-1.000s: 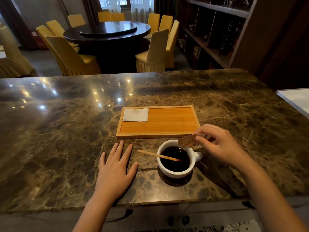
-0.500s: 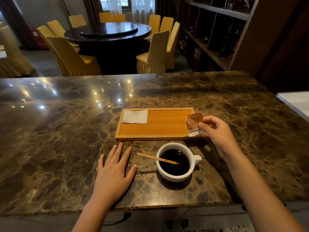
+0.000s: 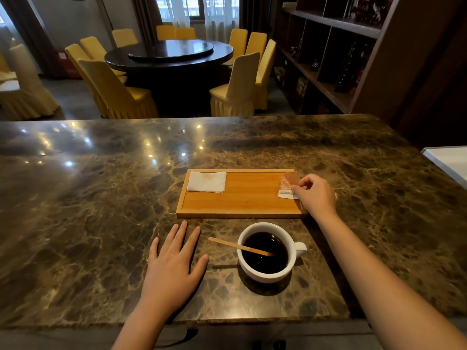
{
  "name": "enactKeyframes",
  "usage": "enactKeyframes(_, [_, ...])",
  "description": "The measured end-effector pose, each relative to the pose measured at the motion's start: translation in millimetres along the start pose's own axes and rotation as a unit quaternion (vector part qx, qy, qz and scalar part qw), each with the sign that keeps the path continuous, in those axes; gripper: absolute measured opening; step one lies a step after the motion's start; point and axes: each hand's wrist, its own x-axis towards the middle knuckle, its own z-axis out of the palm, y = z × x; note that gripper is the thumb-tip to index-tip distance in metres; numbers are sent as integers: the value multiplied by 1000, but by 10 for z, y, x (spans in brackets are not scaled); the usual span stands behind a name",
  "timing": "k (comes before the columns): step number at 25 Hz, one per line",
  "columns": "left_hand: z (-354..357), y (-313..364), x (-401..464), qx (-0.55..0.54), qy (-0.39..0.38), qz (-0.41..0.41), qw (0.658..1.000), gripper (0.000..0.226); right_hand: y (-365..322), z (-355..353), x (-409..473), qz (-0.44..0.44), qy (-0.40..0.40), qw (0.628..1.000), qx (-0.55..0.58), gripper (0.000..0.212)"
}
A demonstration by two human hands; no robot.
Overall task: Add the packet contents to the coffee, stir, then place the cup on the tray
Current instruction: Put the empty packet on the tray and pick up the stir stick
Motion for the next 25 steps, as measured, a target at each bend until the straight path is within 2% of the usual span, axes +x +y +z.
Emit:
enactKeyframes(3, [-4, -4, 1, -2, -1, 0, 1000, 71, 34, 20, -2, -35, 14, 998, -55, 20])
enactKeyframes(6, [-5, -5, -2, 0, -1, -1, 1000, 71, 82, -65, -101, -186, 9, 977, -102, 30])
enactKeyframes(8, [0, -6, -2, 1, -2, 0, 1000, 71, 110, -128, -180, -278, -52, 950, -133, 34])
enactKeyframes(10, [4, -10, 0, -2, -1, 1, 1000, 71, 142, -140, -220, -315, -124, 923, -183, 39])
enactKeyframes(12, [0, -8, 3, -5, -1, 2, 1000, 71, 162, -116, -202, -315, -158, 914, -202, 41])
enactKeyframes(16, [-4, -11, 1, 2, -4, 2, 1000, 70, 103, -78, -118, -303, -179, 918, -184, 40])
enactKeyframes(22, [-7, -3, -3, 1, 0, 2, 1000, 72, 51, -97, -36, -300, -182, 923, -157, 39])
enactKeyframes(25, [-7, -6, 2, 0, 2, 6, 1000, 72, -77, -258, -162, -304, -167, 933, -97, 44])
